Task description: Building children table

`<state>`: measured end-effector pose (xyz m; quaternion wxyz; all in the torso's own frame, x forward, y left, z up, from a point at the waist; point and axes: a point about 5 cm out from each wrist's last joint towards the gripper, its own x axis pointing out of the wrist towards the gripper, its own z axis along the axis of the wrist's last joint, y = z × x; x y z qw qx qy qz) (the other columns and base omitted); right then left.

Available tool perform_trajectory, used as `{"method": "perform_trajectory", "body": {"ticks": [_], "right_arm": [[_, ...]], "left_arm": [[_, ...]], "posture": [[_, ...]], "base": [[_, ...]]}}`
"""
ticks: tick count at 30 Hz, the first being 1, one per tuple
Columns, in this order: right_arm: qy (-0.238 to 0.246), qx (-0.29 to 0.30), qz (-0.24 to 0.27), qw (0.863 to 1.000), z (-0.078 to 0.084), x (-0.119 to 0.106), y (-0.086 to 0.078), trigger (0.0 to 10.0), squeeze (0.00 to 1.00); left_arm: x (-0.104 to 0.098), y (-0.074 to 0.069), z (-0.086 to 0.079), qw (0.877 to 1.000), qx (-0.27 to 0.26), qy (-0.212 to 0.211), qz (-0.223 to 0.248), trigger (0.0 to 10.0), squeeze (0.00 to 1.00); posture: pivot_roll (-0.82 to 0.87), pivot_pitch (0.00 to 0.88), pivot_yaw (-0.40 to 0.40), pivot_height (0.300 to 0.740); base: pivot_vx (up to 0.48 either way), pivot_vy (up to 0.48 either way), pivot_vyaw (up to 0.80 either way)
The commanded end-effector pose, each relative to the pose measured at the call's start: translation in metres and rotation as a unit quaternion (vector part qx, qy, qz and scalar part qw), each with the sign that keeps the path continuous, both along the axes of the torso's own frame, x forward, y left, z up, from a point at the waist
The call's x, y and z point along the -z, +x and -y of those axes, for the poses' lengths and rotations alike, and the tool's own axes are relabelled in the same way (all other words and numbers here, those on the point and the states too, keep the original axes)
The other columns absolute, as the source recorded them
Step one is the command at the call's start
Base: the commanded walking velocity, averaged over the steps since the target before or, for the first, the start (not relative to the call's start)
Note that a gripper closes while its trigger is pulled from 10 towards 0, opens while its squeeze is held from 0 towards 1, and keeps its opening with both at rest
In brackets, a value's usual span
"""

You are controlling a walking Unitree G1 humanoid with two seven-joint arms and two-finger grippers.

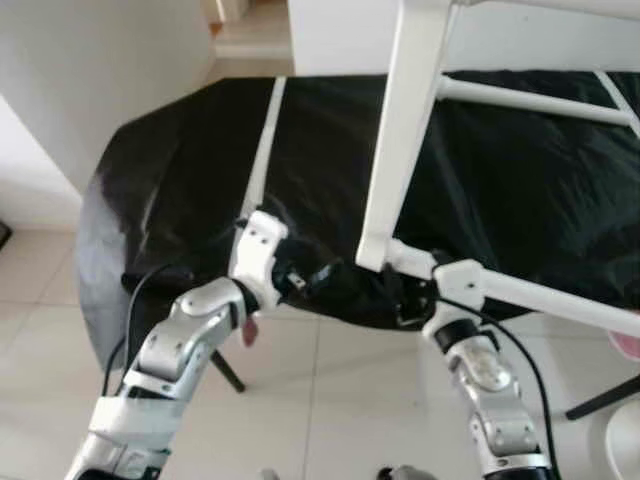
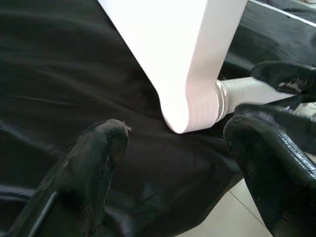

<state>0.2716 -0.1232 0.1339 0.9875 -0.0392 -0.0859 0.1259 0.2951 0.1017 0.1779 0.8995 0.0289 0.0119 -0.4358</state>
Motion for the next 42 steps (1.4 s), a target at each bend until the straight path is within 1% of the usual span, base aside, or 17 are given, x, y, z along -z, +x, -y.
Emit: {"method": "perform_trajectory", "body": {"ticks": [1,4,6,7,13,14,15,18,20,26,28,32,33,34,35,38,42], "right_arm": [[0.003,-0.015,0.002,1.0,-0.012,0.001,0.006,10.0,0.0],[0.002,-0.015,0.005,1.0,-0.014,0.001,0.009,10.0,0.0],[0.012,-0.008,0.004,1.0,-0.024,0.0,0.019,10.0,0.0],[0.017,0.007,0.003,1.0,-0.029,-0.002,0.026,10.0,0.0],[0.019,0.017,0.004,1.0,-0.032,-0.002,0.03,10.0,0.0],[0.021,0.04,0.008,0.999,-0.035,-0.003,0.037,10.0,0.0],[0.019,0.049,0.012,0.999,-0.036,-0.004,0.039,10.0,0.0],[0.023,0.064,0.014,0.998,-0.037,-0.006,0.043,10.0,0.0],[0.024,0.086,0.021,0.996,-0.036,-0.007,0.047,10.0,0.0],[0.025,0.133,0.03,0.99,-0.036,-0.01,0.056,10.0,0.0],[0.025,0.141,0.035,0.989,-0.043,-0.013,0.06,10.0,0.0],[0.024,0.156,0.048,0.986,-0.051,-0.017,0.065,10.0,0.0],[0.033,0.181,0.039,0.982,-0.055,-0.019,0.07,10.0,0.0],[0.033,0.181,0.039,0.982,-0.055,-0.019,0.07,10.0,0.0],[0.044,0.191,0.034,0.98,-0.059,-0.021,0.073,10.0,0.0],[0.048,0.192,0.037,0.979,-0.061,-0.021,0.074,10.0,0.0],[0.058,0.241,0.052,0.967,-0.071,-0.032,0.082,10.0,0.0]], "left_arm": [[-0.001,-0.022,0.009,0.991,0.132,0.012,-0.004,10.0,0.0],[-0.001,-0.025,0.009,0.99,0.139,0.014,-0.002,10.0,0.0],[-0.003,-0.035,0.013,0.986,0.166,0.011,-0.005,10.0,0.0],[-0.004,-0.039,0.016,0.984,0.178,0.008,-0.008,10.0,0.0],[-0.004,-0.041,0.018,0.984,0.18,0.008,-0.009,10.0,0.0],[-0.003,-0.047,0.021,0.982,0.187,0.007,-0.01,10.0,0.0],[-0.003,-0.05,0.022,0.982,0.191,0.005,-0.011,10.0,0.0],[-0.003,-0.054,0.023,0.981,0.194,0.004,-0.015,10.0,0.0],[-0.003,-0.057,0.023,0.981,0.193,0.003,-0.019,10.0,0.0],[0.001,-0.06,0.021,0.982,0.183,0.002,-0.038,10.0,0.0],[0.002,-0.061,0.02,0.983,0.18,0.003,-0.04,10.0,0.0],[0.001,-0.062,0.018,0.984,0.176,0.004,-0.041,10.0,0.0],[0.0,-0.063,0.017,0.984,0.174,0.003,-0.041,10.0,0.0],[0.0,-0.063,0.017,0.984,0.174,0.003,-0.041,10.0,0.0],[0.0,-0.064,0.017,0.984,0.174,0.002,-0.042,10.0,0.0],[0.0,-0.064,0.017,0.984,0.174,0.002,-0.044,10.0,0.0],[0.001,-0.067,0.016,0.984,0.172,0.007,-0.05,10.0,0.0]], "posture": [[-0.04,0.051,0.014,0.74],[-0.04,0.051,0.014,0.74],[-0.03,0.053,0.006,0.74],[-0.02,0.053,0.0,0.74],[-0.02,0.052,-0.002,0.74],[0.0,0.052,-0.014,0.74],[0.01,0.05,-0.015,0.74],[0.02,0.052,-0.021,0.74],[0.02,0.051,-0.023,0.74],[0.05,0.052,-0.027,0.74],[0.06,0.053,-0.029,0.74],[0.07,0.052,-0.031,0.74],[0.08,0.055,-0.033,0.74],[0.08,0.055,-0.033,0.74],[0.08,0.056,-0.034,0.74],[0.08,0.056,-0.034,0.74],[0.1,0.068,-0.035,0.74]], "base": [[0.0,0.0,0.0],[0.0,0.0,0.0],[0.0,0.0,0.0],[0.0,0.0,0.0],[0.0,0.0,0.0],[0.0,0.0,0.0],[0.0,0.0,0.0],[0.0,0.0,0.0],[0.0,0.0,0.0],[0.0,0.0,0.0],[0.0,0.0,0.0],[0.0,0.0,0.0],[0.0,0.0,0.0],[0.0,0.0,0.0],[0.0,0.0,0.0],[0.0,0.0,0.0],[0.0,0.0,0.0]]}}
